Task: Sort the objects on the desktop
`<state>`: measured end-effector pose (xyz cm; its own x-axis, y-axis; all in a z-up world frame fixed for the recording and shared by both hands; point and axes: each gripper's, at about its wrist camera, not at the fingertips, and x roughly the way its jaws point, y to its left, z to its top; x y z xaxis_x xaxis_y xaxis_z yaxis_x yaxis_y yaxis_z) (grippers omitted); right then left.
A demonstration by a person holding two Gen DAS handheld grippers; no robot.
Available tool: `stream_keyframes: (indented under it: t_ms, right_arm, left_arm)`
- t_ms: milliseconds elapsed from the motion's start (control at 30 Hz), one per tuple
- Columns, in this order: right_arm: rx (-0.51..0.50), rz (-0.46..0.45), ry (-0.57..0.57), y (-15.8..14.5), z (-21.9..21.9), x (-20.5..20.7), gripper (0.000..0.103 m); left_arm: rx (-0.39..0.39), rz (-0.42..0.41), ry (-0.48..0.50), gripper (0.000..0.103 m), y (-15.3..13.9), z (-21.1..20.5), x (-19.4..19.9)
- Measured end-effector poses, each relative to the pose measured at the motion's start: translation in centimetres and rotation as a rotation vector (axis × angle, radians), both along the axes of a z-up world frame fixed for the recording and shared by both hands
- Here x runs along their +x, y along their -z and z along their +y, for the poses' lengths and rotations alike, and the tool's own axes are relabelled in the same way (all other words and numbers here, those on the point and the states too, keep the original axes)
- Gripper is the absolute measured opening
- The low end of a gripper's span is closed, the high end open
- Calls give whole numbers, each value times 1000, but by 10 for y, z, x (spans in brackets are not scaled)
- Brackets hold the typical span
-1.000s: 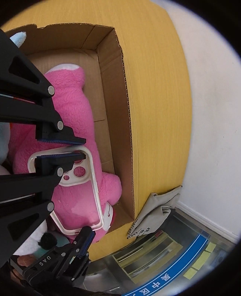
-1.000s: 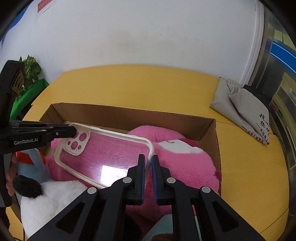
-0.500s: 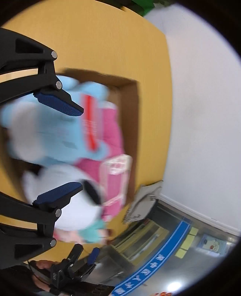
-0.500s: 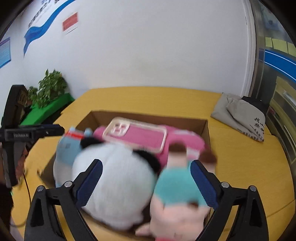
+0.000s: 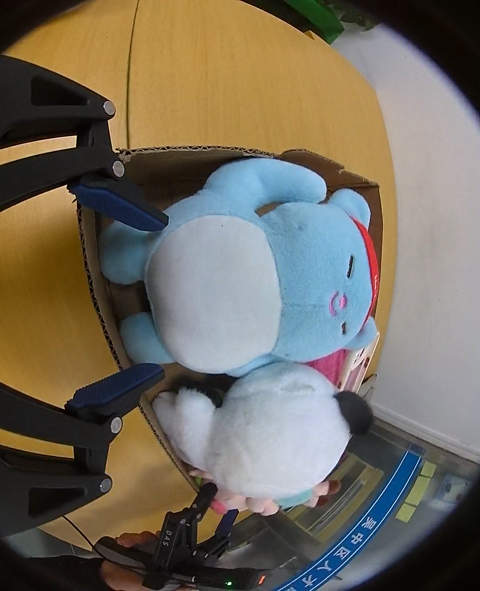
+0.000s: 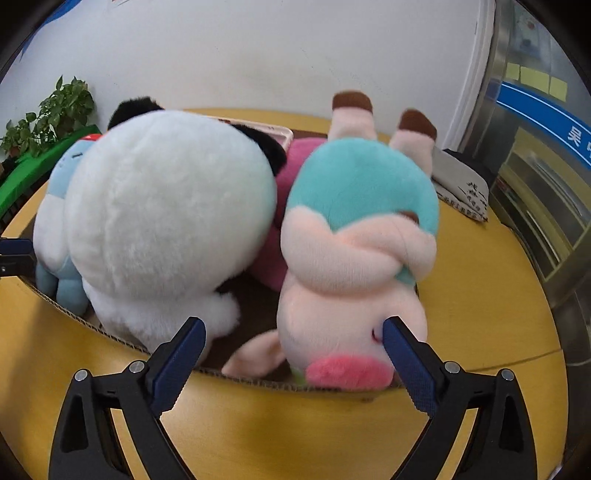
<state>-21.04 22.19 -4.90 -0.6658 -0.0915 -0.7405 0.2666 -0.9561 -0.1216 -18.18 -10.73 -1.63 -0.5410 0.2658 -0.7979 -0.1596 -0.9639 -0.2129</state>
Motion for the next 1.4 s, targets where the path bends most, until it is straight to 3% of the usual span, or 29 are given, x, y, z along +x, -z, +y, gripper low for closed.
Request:
stream_keyframes:
  t_ms: [433, 500, 633, 733, 900, 1167, 1400]
  right_arm:
    - [-76, -15, 5, -1, 9, 64, 99]
    - [-87, -16, -3, -3, 11, 77, 99]
    - [-165, -16, -14, -16, 23, 93, 99]
    - [-172, 54, 12, -39, 25, 111, 103]
    - [-143, 124, 0, -62, 8, 137, 103]
    - [-150, 134, -20, -56, -4, 152, 103]
    - [-152, 117, -22, -56, -11, 158, 103]
  left_arm:
    - [-82, 11, -46, 74, 7, 9, 44]
    - [-63, 13, -59, 74, 6, 7, 52]
    - [50, 15, -112, 74, -12, 2, 67]
    - [58, 66, -150, 76, -37, 15, 84]
    - [-8, 170, -180, 77, -66, 50, 113]
    - [-132, 304, -261, 77, -94, 88, 138]
    - [-143, 319, -245, 77, -98, 96, 140]
